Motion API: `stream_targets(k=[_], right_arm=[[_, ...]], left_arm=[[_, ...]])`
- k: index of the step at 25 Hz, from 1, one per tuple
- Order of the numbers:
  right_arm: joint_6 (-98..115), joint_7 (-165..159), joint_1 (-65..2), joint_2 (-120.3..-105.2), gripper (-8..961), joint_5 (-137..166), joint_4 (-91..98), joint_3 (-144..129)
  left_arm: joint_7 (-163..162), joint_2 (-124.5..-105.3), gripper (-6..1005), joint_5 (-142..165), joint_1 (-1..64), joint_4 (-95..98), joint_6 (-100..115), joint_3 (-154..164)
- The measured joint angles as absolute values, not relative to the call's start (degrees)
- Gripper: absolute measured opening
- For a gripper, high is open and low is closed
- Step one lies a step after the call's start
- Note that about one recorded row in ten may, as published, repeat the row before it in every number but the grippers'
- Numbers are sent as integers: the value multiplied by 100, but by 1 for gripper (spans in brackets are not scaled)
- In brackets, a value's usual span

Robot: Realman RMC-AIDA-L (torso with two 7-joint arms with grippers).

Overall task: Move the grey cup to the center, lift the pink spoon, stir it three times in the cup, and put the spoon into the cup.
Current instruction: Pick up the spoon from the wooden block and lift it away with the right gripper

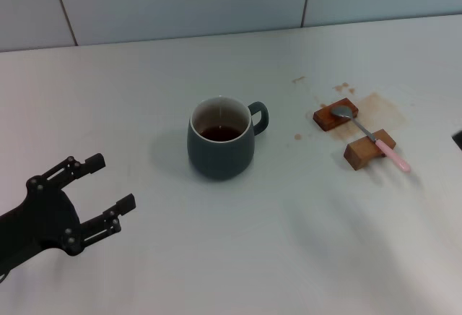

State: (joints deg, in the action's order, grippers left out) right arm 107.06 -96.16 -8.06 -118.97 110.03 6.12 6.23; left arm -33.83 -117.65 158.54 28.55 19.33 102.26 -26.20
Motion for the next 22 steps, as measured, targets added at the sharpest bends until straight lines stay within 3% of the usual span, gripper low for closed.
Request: stream_targets(k=[9, 13, 22], right_arm=[[9608, -11322, -690, -11839, 695, 11333, 1146, 660], [9247, -11538, -895, -11753, 693, 11792, 1169, 658], [8747, -11647, -1187, -11753, 687, 11982, 1136, 613]], left_arm=[[-3434, -11704, 793, 15697, 2879, 1933, 10282, -2611], [-3443, -11689, 793, 15607, 2876, 1934, 10287, -2626], [-3449, -11711, 793, 15485, 2839, 1933, 10394, -2625]])
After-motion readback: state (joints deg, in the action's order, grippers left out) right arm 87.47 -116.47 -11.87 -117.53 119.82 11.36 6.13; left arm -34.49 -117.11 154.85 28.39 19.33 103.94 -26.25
